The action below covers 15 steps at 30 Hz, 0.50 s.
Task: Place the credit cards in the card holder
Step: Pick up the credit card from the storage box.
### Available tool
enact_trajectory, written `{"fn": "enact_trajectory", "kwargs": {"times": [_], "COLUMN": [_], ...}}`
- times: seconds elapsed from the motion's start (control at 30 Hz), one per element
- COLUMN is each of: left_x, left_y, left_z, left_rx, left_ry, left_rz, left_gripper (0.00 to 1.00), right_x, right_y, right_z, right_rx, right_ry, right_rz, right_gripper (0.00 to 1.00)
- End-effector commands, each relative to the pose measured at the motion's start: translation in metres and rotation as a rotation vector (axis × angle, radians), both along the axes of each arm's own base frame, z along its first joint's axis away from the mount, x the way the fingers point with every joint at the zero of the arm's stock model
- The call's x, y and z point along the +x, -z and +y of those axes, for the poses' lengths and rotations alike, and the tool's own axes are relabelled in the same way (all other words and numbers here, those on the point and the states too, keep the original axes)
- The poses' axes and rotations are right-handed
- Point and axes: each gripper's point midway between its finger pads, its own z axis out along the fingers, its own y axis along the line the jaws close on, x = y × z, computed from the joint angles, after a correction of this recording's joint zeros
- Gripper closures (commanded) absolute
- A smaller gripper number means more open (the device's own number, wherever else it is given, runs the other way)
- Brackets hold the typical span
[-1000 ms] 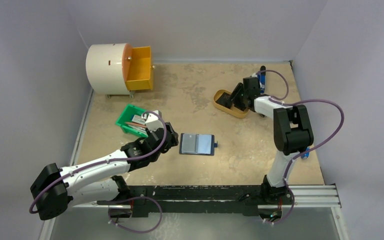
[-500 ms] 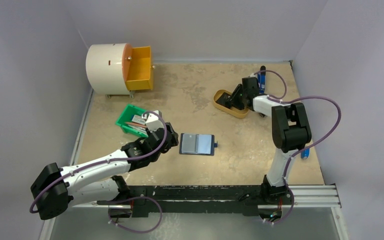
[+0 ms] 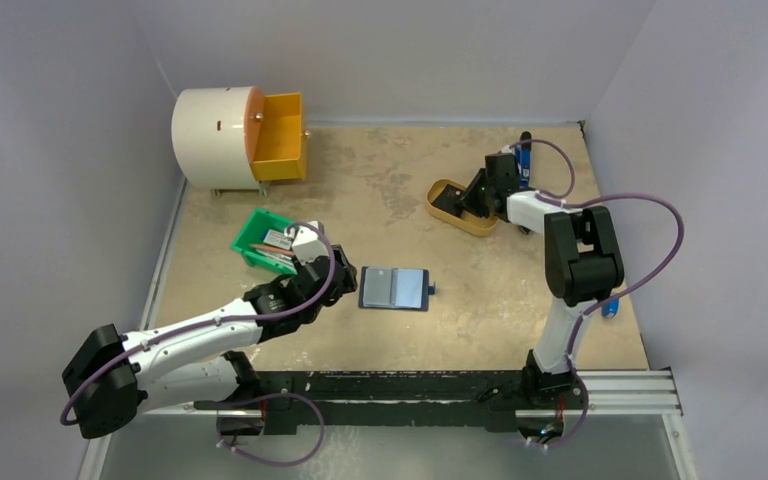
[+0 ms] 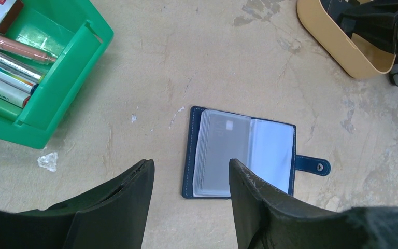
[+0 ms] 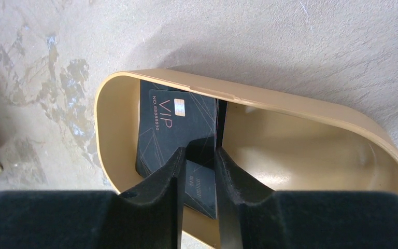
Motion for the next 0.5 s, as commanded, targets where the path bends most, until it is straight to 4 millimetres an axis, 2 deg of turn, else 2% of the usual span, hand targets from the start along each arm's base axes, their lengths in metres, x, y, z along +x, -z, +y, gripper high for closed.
{"fn": "enact_trajectory", "kwargs": {"times": [0.0, 0.47], "left_x": [0.0081, 0.0072], "left_y": [-0.0205, -0.0185], "left_z": [-0.0084, -0.009], "left_rx": [-0.041, -0.047], "left_ry": [-0.008, -0.008], "left_rz": [-0.038, -0.031], "left_gripper": [0.46, 0.46], "right_x": [-0.006, -0.0128], "right_y": [-0.0034, -0.0133], "right_z": [-0.0134, -0.0187], "right_rx": [-0.046, -0.046], "right_ry": [0.014, 0.025], "right_rz": [-0.004, -0.028], "right_gripper": [0.75, 0.89]}}
